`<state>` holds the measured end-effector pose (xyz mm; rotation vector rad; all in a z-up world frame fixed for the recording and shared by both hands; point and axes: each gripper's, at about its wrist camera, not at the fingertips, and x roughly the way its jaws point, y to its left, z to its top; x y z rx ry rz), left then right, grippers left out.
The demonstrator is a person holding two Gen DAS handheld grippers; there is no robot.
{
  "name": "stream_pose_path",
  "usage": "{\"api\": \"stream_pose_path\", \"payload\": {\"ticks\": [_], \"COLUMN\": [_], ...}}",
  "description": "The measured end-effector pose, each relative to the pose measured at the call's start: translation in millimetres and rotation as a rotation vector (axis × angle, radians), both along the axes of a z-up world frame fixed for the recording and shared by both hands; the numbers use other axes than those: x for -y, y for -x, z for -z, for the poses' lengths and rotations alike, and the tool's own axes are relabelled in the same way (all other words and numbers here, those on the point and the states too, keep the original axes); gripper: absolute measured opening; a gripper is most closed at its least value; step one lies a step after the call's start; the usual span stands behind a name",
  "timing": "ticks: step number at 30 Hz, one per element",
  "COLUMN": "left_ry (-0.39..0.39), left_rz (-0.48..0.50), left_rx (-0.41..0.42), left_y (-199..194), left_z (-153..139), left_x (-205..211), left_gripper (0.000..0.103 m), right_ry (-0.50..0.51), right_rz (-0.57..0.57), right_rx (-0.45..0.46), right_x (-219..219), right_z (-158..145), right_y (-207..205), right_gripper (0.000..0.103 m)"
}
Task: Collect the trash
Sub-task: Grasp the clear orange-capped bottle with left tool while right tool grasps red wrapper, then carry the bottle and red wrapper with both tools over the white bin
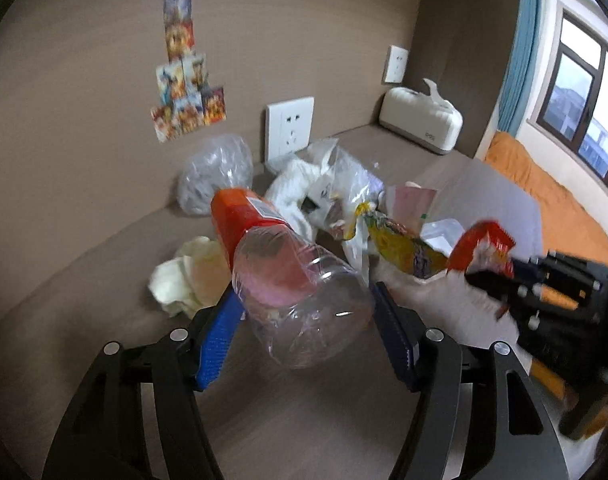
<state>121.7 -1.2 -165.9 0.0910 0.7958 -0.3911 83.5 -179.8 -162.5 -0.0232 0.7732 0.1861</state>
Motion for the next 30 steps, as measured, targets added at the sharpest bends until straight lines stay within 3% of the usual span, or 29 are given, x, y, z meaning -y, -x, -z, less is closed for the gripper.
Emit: {"api": "stream_pose_path", "payload": {"ticks": [7, 15, 22, 30], "left_ry": [-0.030, -0.018, 0.000, 0.003], "left_rz": [0.027, 0.100, 0.294, 0.569], "left_rx": [0.056, 0.078, 0.073, 0.022], "left_y": [33.0, 68.5, 101.8, 145.6], "left_z": [-31.4, -53.8, -54.2, -28.3], "left_x": [17.8, 56.5, 141.5, 256.8], "left_gripper": [0.064, 0.064, 0.064, 0.064], "right_ry": [-0.084, -0.068, -0.047, -0.035], "right_rz": [-0.004, 0.049, 0.190, 0.431], "right_rx": [0.049, 0.112, 0.113, 0.048], "right_x": [22.7, 59.3, 124.4, 217.5], "right_z": [-36.5, -62.9, -66.0, -46.5], "right_y": [24.0, 56.7, 101.9, 166.9], "right_gripper": [0.023, 0.023, 0.023, 0.023]}}
